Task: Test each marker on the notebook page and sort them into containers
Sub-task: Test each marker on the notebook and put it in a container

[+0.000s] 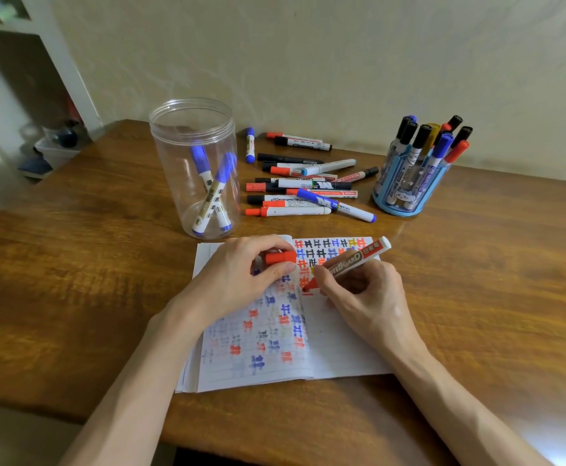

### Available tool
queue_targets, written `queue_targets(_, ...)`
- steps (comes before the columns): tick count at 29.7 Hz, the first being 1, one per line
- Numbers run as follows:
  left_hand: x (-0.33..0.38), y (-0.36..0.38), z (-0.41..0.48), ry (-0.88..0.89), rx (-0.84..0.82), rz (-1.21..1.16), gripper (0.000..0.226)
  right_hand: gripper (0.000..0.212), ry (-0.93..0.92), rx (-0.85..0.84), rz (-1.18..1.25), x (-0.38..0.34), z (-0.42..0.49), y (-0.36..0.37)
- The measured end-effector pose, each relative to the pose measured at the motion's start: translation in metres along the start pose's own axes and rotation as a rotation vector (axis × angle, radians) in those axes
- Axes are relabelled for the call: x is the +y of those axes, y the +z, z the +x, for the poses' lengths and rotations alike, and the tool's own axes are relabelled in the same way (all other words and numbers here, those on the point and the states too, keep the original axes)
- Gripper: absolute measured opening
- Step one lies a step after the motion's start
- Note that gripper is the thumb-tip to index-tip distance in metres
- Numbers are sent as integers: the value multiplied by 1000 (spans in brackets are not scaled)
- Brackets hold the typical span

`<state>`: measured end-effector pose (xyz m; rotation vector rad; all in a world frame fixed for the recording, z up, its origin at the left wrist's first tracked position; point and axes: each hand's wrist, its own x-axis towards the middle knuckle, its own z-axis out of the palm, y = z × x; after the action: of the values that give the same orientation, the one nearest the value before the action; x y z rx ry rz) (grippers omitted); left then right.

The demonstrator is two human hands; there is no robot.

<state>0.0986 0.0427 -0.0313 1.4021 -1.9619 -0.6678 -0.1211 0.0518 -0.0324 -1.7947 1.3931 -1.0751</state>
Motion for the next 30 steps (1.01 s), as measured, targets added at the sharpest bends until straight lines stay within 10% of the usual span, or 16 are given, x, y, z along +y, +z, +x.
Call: queue_targets(30, 1, 0, -1, -11, -1, 9, 26, 15, 11, 12, -22, 3, 0, 0)
